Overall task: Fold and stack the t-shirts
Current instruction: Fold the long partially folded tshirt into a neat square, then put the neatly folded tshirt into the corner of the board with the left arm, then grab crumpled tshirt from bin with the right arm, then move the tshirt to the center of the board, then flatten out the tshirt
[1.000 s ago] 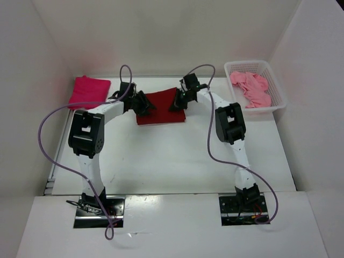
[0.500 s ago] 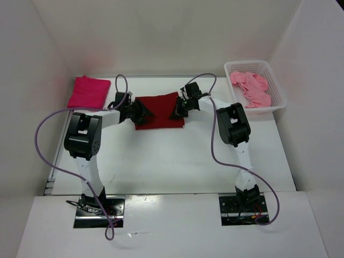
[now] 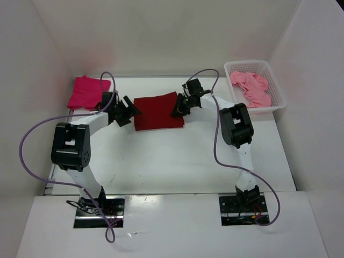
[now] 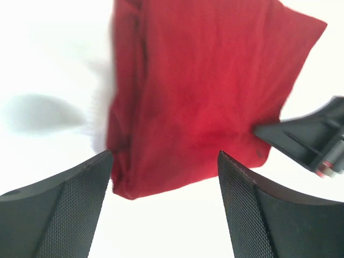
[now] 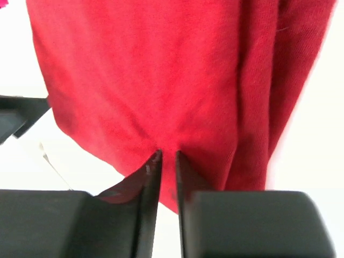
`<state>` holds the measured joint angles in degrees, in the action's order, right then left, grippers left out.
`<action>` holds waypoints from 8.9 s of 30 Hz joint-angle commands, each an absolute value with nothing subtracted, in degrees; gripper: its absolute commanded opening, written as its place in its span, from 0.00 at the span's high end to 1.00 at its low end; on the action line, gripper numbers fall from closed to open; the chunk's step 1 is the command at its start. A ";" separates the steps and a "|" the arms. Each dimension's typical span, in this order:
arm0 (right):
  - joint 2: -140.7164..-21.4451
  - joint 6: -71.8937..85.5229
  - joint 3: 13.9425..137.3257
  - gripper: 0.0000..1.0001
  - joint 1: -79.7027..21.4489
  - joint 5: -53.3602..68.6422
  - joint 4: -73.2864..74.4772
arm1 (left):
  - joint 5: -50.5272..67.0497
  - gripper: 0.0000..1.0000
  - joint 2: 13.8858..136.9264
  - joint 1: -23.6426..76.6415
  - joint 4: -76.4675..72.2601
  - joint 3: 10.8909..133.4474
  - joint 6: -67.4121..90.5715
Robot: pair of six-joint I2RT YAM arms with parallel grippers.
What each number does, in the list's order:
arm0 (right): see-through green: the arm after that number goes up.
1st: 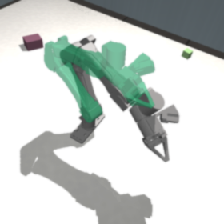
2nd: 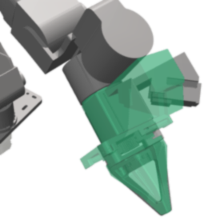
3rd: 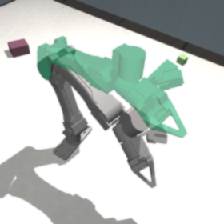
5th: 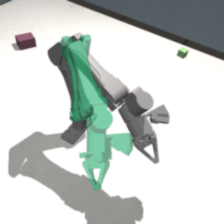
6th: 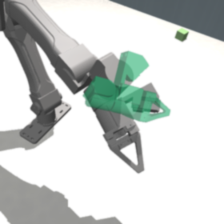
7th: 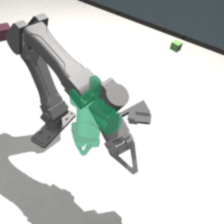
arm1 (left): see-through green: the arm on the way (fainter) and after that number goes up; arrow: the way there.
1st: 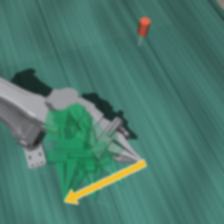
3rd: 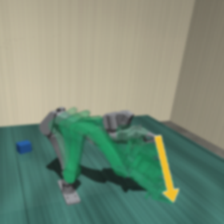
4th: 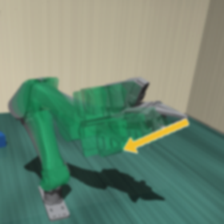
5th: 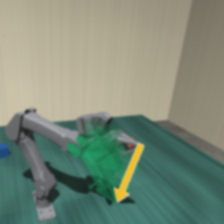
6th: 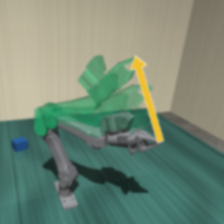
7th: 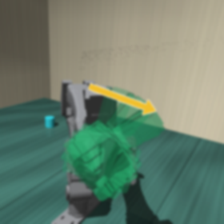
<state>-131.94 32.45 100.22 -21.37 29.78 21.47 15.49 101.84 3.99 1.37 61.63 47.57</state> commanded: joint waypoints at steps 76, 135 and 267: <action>-79.71 42.89 54.93 0.84 -35.33 18.46 9.84 | 27.06 0.01 70.14 8.77 12.32 44.23 54.92; -145.28 25.04 138.96 0.95 11.07 -8.11 37.09 | 28.04 0.46 77.43 9.05 10.55 51.77 39.20; -92.03 52.29 58.11 0.64 -42.63 5.18 18.63 | 15.03 0.90 97.65 12.39 13.62 55.11 39.46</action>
